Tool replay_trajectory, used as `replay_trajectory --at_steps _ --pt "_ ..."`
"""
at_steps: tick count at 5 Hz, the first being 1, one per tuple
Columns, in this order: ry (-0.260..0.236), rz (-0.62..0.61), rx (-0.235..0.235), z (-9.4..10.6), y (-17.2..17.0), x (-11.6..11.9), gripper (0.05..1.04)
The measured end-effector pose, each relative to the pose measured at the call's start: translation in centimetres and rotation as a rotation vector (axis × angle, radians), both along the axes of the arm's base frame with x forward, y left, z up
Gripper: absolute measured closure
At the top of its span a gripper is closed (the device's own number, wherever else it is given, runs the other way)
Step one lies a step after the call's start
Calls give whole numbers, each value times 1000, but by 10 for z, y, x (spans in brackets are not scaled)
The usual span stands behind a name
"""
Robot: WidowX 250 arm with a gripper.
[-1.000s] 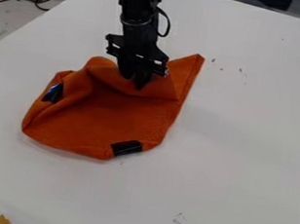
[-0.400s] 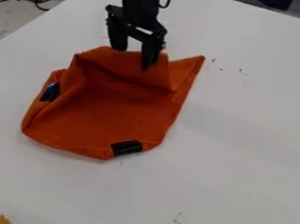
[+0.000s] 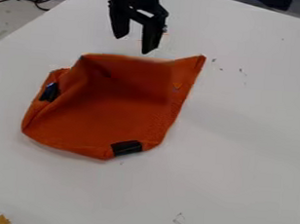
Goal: Fold the cloth from top left to right
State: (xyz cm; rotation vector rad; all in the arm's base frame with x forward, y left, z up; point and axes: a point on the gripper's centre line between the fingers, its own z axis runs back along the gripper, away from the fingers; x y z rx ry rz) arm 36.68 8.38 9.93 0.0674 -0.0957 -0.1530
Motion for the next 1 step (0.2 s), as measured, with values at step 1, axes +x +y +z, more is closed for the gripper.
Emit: replay_trajectory --at_steps 1 --pt "-1 -5 1 6 0 2 83"
